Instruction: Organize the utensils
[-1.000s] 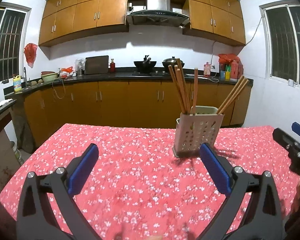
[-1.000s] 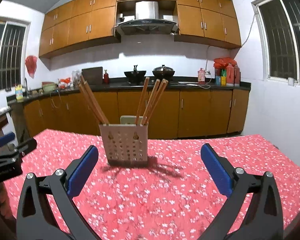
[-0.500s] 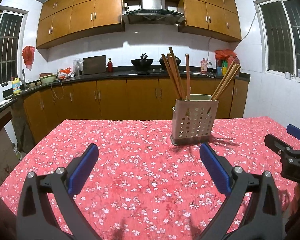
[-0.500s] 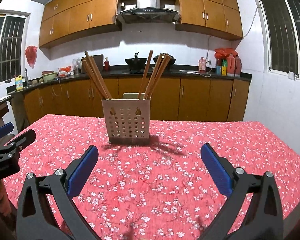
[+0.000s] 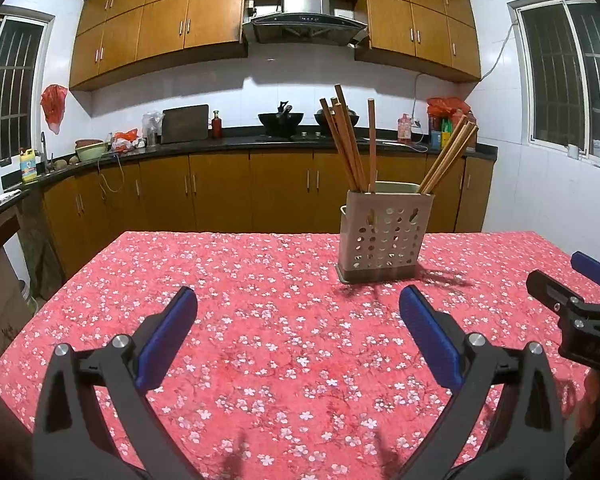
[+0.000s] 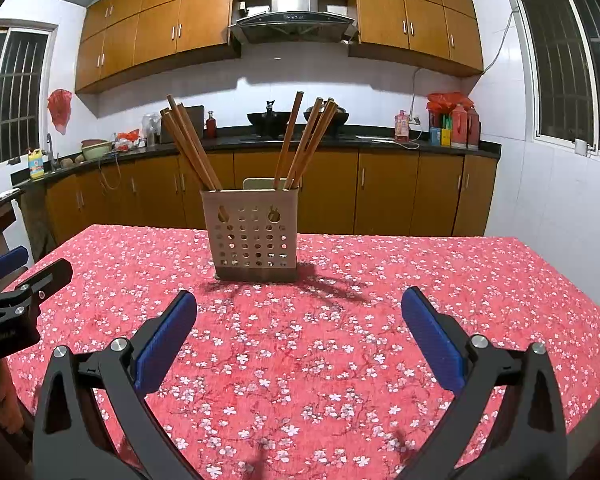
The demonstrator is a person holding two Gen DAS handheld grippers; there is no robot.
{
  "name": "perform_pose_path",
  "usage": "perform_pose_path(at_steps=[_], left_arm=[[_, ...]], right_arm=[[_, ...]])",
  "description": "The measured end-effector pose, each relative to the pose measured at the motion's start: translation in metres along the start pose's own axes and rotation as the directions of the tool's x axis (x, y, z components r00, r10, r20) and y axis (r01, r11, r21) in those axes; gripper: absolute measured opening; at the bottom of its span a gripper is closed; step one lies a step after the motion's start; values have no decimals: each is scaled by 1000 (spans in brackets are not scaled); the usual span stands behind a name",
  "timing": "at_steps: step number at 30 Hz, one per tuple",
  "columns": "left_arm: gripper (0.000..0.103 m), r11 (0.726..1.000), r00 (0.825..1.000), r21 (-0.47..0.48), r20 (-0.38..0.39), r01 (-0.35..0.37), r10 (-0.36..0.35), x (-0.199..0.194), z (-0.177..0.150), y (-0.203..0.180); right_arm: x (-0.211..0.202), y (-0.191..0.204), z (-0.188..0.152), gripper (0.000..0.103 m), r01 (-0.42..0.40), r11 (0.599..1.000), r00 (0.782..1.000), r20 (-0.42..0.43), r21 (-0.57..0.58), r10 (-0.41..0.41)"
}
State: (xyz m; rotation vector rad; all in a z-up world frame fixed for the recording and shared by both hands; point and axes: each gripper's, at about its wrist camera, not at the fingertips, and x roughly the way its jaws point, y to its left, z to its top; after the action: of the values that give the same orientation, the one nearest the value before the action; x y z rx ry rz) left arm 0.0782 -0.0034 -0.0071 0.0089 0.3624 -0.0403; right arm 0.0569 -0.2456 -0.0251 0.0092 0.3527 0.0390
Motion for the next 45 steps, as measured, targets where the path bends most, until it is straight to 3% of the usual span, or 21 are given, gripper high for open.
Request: perform_pose_path(at_steps=[45], left_arm=[[99,1000,1000,-14,-18,21,-21,4,-1,-2]], right_arm=[[0,-4,0,101,4,1000,1000,-9,16,-4]])
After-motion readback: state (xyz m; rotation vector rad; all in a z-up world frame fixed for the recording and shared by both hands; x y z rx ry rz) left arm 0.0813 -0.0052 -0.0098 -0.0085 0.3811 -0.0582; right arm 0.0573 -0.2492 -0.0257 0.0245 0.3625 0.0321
